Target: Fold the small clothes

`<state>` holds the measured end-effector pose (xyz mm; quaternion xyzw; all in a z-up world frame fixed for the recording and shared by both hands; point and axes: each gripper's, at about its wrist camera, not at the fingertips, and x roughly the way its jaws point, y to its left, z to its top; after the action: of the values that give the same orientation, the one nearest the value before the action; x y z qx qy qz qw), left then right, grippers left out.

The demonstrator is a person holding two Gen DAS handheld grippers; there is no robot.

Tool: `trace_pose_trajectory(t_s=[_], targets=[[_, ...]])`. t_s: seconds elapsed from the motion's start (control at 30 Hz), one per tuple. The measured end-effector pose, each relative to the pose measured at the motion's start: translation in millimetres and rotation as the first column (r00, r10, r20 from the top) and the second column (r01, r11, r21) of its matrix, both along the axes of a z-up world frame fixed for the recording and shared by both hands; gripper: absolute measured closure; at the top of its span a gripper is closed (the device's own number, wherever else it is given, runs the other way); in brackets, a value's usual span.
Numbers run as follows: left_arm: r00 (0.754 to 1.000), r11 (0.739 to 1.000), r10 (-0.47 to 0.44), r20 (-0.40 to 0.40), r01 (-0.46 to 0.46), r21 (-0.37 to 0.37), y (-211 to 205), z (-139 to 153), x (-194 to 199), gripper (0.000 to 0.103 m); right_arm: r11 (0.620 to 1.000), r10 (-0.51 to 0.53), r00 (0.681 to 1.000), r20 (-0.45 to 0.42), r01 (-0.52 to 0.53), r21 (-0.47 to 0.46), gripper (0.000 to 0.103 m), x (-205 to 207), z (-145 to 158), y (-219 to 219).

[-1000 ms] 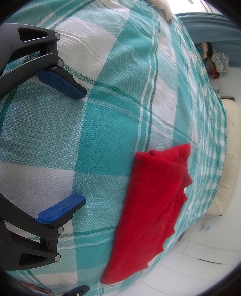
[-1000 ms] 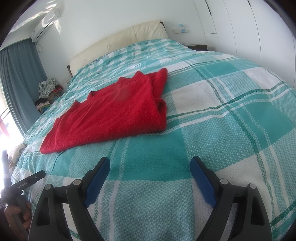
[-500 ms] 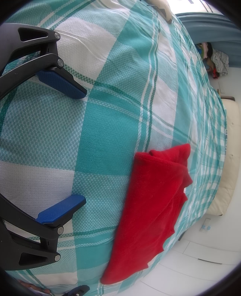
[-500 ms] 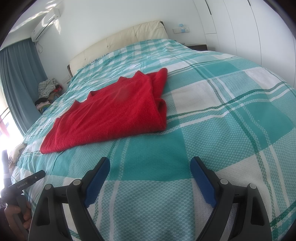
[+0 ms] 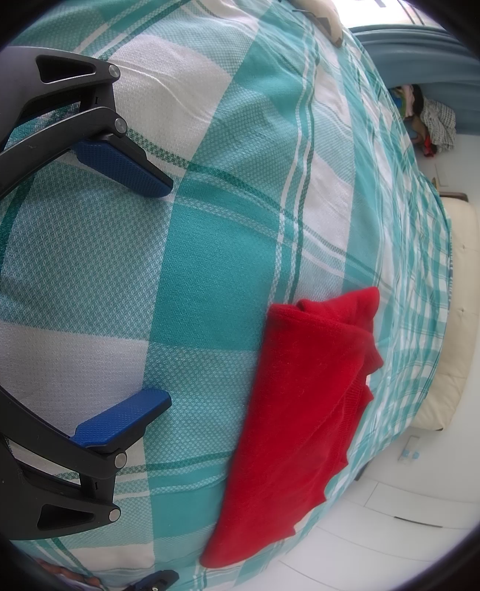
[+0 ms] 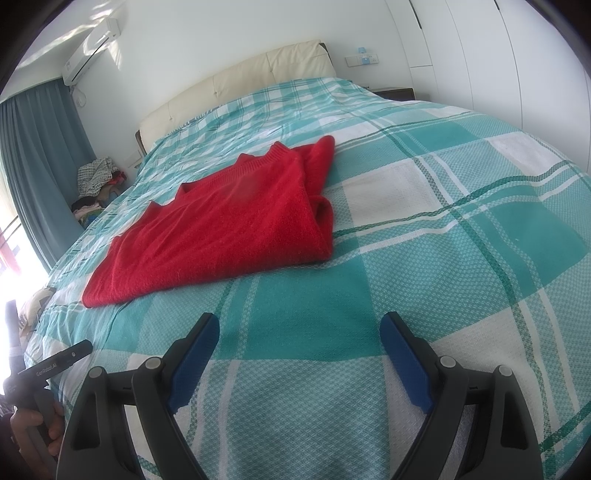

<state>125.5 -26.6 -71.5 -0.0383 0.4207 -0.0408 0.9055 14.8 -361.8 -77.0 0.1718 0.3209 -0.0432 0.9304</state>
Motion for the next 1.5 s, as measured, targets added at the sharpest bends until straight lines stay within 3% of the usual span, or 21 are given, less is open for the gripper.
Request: trace_pose_trajectory(t_s=[1.27, 1.5], targets=[[1.0, 1.0, 0.0, 0.0, 0.0, -0.002, 0.2, 0.3, -0.2, 0.0, 1.0, 0.004, 1.0, 0.002, -0.004, 0.014, 0.013, -0.8, 0.0, 2.1], [1.0, 1.0, 0.0, 0.0, 0.0, -0.002, 0.2, 0.3, -0.1, 0.0, 0.999, 0.027, 1.0, -0.016, -0.026, 0.031, 0.008, 3.6, -3.7, 2.7]])
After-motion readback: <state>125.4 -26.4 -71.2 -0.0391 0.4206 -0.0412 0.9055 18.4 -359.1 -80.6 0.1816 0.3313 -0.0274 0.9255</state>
